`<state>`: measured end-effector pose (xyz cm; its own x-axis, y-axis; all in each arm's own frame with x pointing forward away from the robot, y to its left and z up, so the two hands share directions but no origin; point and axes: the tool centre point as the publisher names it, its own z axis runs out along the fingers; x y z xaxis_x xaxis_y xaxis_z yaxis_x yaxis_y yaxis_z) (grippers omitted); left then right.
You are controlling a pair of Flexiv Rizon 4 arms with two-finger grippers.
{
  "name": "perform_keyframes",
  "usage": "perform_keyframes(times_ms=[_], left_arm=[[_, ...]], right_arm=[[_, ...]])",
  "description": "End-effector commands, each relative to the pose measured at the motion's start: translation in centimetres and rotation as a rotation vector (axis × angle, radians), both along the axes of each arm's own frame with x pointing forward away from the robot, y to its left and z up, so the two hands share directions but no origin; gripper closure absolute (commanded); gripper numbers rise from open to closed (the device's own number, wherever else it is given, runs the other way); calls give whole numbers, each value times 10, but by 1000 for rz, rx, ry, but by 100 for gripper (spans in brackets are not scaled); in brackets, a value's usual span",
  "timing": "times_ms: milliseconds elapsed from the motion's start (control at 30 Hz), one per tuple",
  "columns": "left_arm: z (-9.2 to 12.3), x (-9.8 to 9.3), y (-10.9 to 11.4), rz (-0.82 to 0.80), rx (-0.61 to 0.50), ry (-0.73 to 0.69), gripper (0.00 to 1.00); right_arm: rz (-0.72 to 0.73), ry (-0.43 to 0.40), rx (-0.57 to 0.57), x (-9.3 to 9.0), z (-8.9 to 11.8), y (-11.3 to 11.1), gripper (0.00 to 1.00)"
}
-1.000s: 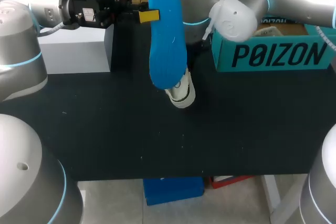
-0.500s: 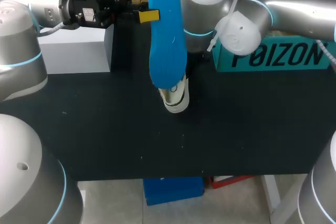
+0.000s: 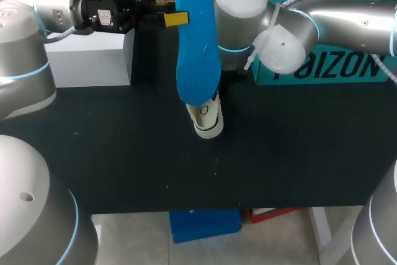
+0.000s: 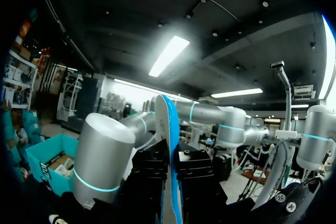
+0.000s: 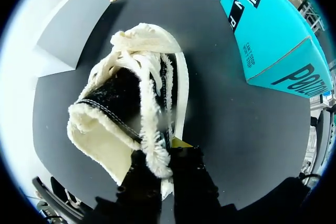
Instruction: Take the shoe out of the shoebox, open the shoe tongue, remove and reinsert the insole, then place the shoe into the shoebox
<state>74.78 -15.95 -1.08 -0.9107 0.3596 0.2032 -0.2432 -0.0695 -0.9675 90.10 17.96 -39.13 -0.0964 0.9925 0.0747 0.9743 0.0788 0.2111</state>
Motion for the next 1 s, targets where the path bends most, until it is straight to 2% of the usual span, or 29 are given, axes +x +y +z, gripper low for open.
perform_keyframes(times_ms=[33,400,667,800,1000], left_arm=[[-1,-1,-1,5,0,-1,100],[-1,-1,-1,5,0,-1,100],[-1,-1,-1,5,0,-1,100],[-1,-1,-1,5,0,-1,100],[-1,-1,-1,5,0,-1,100]], right_arm=[[4,-4,-10,2,-3,3,0],[-41,-5,-15,1,-3,-14,0],[-67,1,-24,-4,15,-31,0],[-52,19,15,-8,24,-38,0],[-4,28,137,-20,41,-43,0]])
